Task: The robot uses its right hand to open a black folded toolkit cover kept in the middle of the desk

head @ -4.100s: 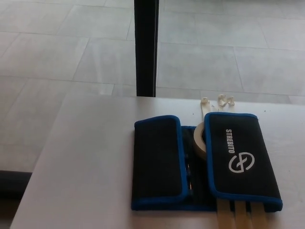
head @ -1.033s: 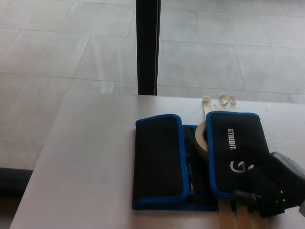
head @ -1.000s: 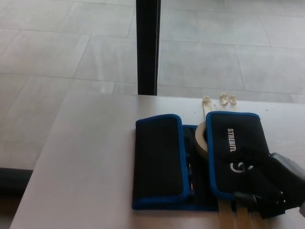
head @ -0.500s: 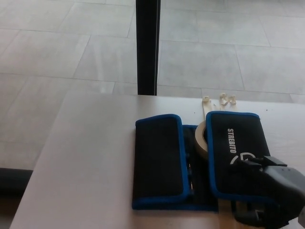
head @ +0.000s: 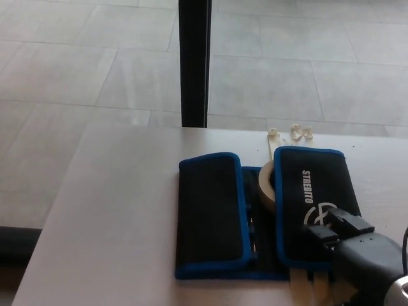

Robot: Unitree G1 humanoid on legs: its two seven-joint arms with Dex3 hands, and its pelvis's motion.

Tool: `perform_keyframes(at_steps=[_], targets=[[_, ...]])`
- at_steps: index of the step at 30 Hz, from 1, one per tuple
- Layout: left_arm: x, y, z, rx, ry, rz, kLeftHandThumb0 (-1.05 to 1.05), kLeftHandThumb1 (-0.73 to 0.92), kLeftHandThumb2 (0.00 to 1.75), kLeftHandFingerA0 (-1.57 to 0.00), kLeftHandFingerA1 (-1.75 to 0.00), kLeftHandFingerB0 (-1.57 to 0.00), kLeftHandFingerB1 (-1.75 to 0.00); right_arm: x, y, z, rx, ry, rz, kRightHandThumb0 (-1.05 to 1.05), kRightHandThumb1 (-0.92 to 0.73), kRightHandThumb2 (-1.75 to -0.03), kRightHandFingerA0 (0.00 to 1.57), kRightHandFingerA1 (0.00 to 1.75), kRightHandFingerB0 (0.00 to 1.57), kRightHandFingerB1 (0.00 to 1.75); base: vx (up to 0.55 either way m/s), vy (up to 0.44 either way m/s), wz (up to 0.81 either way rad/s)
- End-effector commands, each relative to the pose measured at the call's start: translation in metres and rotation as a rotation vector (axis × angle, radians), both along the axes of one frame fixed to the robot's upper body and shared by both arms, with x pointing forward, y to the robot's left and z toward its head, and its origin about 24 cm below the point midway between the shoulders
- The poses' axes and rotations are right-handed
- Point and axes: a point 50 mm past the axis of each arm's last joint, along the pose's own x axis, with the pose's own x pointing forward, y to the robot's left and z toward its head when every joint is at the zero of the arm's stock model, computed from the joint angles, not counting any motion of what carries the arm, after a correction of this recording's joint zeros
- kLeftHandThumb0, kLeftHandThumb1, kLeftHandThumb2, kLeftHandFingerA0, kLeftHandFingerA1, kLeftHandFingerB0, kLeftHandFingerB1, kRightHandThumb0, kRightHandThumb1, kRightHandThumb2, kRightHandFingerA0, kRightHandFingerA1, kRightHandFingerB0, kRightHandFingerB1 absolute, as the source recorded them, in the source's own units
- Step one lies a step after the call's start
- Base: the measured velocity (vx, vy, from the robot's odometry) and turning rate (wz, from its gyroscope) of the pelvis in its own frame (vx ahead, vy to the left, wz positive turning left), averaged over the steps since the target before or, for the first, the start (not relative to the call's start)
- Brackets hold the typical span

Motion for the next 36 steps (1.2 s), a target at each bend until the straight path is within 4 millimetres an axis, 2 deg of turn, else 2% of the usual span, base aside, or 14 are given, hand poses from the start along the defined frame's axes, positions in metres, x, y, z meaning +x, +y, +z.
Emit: perform_keyframes(at_steps=[1,4,5,9,20,23,24,26,29,30,33,34,35,36], targets=[[0.002,0.009,0.009,0.023,0.071,-0.053,-1.01,0.39,1.5,-0.59,-1.14,-0.45,-1.06,0.011,-0.025,-0.004,-0.472,-0.426,0.047,-0.31,-0.58,-0.57,0.38,0.48,0.29,0.32,0.0,0.0,0.0],[0.001,0.008,0.008,0.017,0.071,-0.05,-0.84,0.51,1.51,-0.26,-0.96,-0.14,-0.89,0.014,-0.025,0.0,-0.424,-0.441,0.045,-0.39,-0.49,-0.79,0.65,0.83,0.26,0.47,0.0,0.0,0.0],[-0.001,0.007,0.007,0.02,0.071,-0.045,-0.83,0.48,1.49,-0.36,-1.02,-0.18,-0.91,0.017,-0.026,0.003,-0.392,-0.503,0.068,-0.34,-0.62,-0.61,0.77,1.41,0.39,0.38,0.0,0.0,0.0],[-0.001,0.006,0.005,0.02,0.081,-0.058,-1.05,0.36,1.49,-0.63,-1.17,-0.48,-1.07,0.019,-0.026,0.005,-0.333,-0.569,0.096,-0.32,-0.65,-0.62,0.78,1.58,0.39,0.41,0.0,0.0,0.0],[0.0,0.004,0.004,0.029,0.101,-0.08,-0.98,0.34,1.51,-0.52,-1.26,-0.39,-1.22,0.023,-0.025,0.005,-0.292,-0.639,0.123,-0.34,-0.63,-0.63,0.84,1.56,0.41,0.46,0.0,0.0,0.01],[0.0,0.004,0.004,0.034,0.101,-0.083,-1.0,0.36,1.49,-0.57,-1.16,-0.44,-1.09,0.024,-0.026,0.004,-0.294,-0.643,0.116,-0.35,-0.66,-0.61,0.81,1.51,0.41,0.44,0.0,0.0,0.0],[0.001,0.004,0.004,0.035,0.099,-0.082,-0.7,0.5,1.39,-0.39,-0.91,-0.16,-0.79,0.025,-0.026,0.004,-0.293,-0.645,0.116,-0.36,-0.64,-0.62,0.76,1.45,0.44,0.45,0.0,0.0,0.0],[0.002,0.005,0.005,0.02,0.092,-0.059,-0.97,0.36,1.49,-0.57,-1.15,-0.44,-1.07,0.026,-0.026,0.003,-0.3,-0.641,0.105,-0.36,-0.67,-0.63,0.72,1.49,0.41,0.45,0.0,0.0,0.0],[0.004,0.005,0.006,0.03,0.1,-0.088,-0.77,0.37,1.37,-0.33,-0.93,-0.23,-0.86,0.026,-0.027,-0.001,-0.329,-0.643,0.092,-0.39,-0.66,-0.61,0.62,1.22,0.44,0.42,0.0,0.0,0.0],[0.005,0.005,0.007,0.034,0.104,-0.093,-1.05,0.35,1.47,-0.65,-1.17,-0.51,-1.08,0.026,-0.027,-0.002,-0.331,-0.646,0.089,-0.4,-0.64,-0.59,0.59,1.11,0.44,0.41,0.0,0.0,0.0],[0.005,0.005,0.007,0.038,0.108,-0.098,-0.99,0.33,1.48,-0.56,-1.14,-0.5,-1.09,0.027,-0.027,-0.003,-0.349,-0.649,0.092,-0.43,-0.63,-0.59,0.52,0.8,0.41,0.41,0.0,0.0,0.0],[0.004,0.005,0.007,0.041,0.114,-0.11,-0.9,0.41,1.46,-0.35,-0.98,-0.15,-0.86,0.027,-0.026,-0.004,-0.368,-0.645,0.085,-0.49,-0.47,-0.85,0.45,0.69,0.33,0.52,0.0,0.0,0.0],[0.004,0.005,0.006,0.039,0.113,-0.111,-0.73,0.34,1.35,-0.37,-0.93,-0.22,-0.85,0.027,-0.027,-0.004,-0.37,-0.642,0.08,-0.43,-0.61,-0.58,0.4,0.7,0.38,0.4,0.0,0.0,0.0],[0.004,0.005,0.006,0.039,0.113,-0.112,-1.05,0.4,1.47,-0.63,-1.13,-0.45,-1.02,0.028,-0.028,-0.004,-0.377,-0.633,0.064,-0.42,-0.59,-0.58,0.31,0.66,0.37,0.39,0.0,0.0,0.0]])
